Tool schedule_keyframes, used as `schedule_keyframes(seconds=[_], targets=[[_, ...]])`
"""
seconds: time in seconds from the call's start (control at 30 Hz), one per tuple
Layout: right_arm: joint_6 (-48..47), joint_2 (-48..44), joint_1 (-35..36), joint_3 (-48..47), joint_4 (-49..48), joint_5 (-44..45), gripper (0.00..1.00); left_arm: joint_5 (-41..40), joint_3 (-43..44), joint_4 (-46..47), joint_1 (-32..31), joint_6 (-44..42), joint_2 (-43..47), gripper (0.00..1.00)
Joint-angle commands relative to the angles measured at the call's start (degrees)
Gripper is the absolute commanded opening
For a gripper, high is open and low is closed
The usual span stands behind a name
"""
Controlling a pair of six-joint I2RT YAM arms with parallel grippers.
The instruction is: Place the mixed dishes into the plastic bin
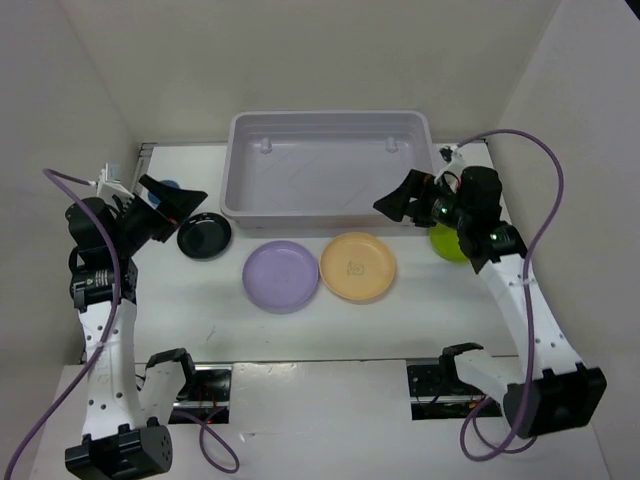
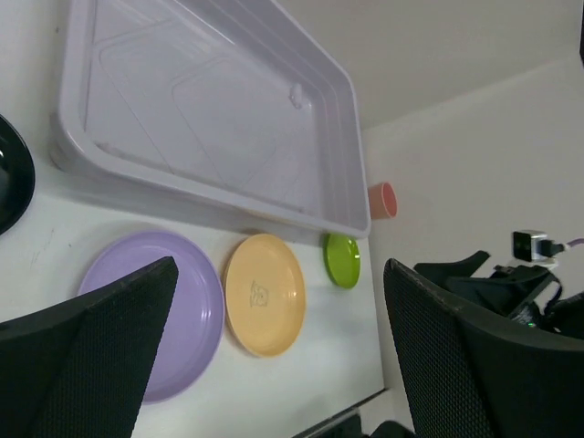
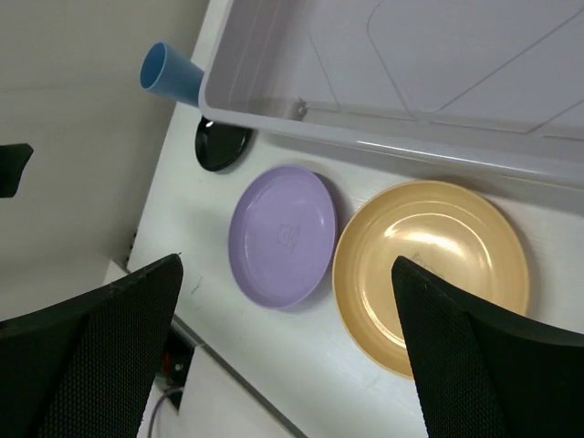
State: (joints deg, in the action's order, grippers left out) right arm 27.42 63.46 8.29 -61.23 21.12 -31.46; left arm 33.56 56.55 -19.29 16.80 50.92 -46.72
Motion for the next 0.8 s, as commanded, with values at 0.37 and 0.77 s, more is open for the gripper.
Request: schedule_keyframes(seconds=[0.37,0.77], targets=[[6.4,-14.0,-5.4,15.9,2.5,8.6,1.00,9.6,-2.0,-1.5,0.2,-9.1,-1.1,1.00],[24.2,-19.1,-8.6,29.7,-2.6,9.6,0.61,11.4,-2.7,-2.2,0.2,-9.3,-1.1,1.00]])
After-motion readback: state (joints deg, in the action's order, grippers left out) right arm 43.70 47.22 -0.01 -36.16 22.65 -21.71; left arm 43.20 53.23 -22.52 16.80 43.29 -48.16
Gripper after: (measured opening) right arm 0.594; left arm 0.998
